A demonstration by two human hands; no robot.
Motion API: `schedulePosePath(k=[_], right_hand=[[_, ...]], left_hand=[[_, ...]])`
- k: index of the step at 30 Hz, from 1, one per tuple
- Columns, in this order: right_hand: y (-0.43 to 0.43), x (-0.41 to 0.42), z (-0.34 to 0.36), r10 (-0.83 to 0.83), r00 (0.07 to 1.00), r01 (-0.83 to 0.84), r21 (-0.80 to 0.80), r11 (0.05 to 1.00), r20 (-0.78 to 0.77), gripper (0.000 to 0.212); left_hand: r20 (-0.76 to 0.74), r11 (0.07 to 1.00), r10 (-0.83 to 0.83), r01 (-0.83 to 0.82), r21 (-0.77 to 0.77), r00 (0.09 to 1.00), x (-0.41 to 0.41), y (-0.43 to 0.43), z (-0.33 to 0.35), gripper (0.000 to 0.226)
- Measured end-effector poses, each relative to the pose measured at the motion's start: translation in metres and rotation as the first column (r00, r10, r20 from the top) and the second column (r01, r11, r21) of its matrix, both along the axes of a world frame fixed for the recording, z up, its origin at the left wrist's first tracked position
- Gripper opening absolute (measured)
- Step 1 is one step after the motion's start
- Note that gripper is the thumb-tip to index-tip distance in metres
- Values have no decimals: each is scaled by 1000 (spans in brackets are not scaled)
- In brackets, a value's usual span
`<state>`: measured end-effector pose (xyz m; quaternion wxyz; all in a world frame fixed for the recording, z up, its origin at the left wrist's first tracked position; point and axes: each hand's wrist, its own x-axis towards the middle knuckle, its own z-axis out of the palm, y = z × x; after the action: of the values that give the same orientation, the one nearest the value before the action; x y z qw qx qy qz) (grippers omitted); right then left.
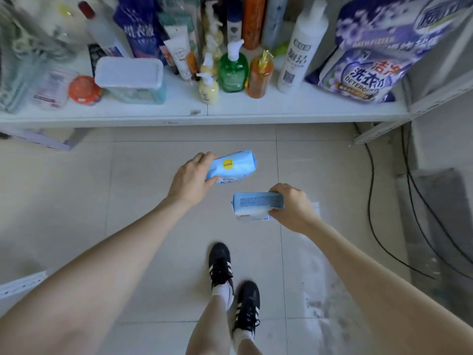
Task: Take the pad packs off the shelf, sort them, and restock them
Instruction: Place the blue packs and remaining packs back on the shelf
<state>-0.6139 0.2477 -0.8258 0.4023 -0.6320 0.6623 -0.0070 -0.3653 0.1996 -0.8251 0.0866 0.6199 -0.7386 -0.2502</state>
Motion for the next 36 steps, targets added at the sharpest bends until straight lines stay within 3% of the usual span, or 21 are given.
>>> schedulePosePath(k=[9,17,26,31,36], right_hand=[[25,3,196,145,989,-143,-71,987,19,38],[31,36,339,102,991,-79,-237,968,84,44],[49,81,485,177,975,-110,-397,911,135,39],[62,96,560,206,964,-107,-468,877,167,44],[75,110,635,277,934,-101,-574,813,228,33]], left_hand=[[-153,981,66,-92,-173,986,22,49,177,40],[-213,946,0,-69,-316,977,73,58,327,44],[-181,881,-48,-43,-472,982,139,86,475,38],[-236,861,-58,-70,-504,970,167,109,552,34],[-316,845,-49,-129,-519,948,192,130,624,34]])
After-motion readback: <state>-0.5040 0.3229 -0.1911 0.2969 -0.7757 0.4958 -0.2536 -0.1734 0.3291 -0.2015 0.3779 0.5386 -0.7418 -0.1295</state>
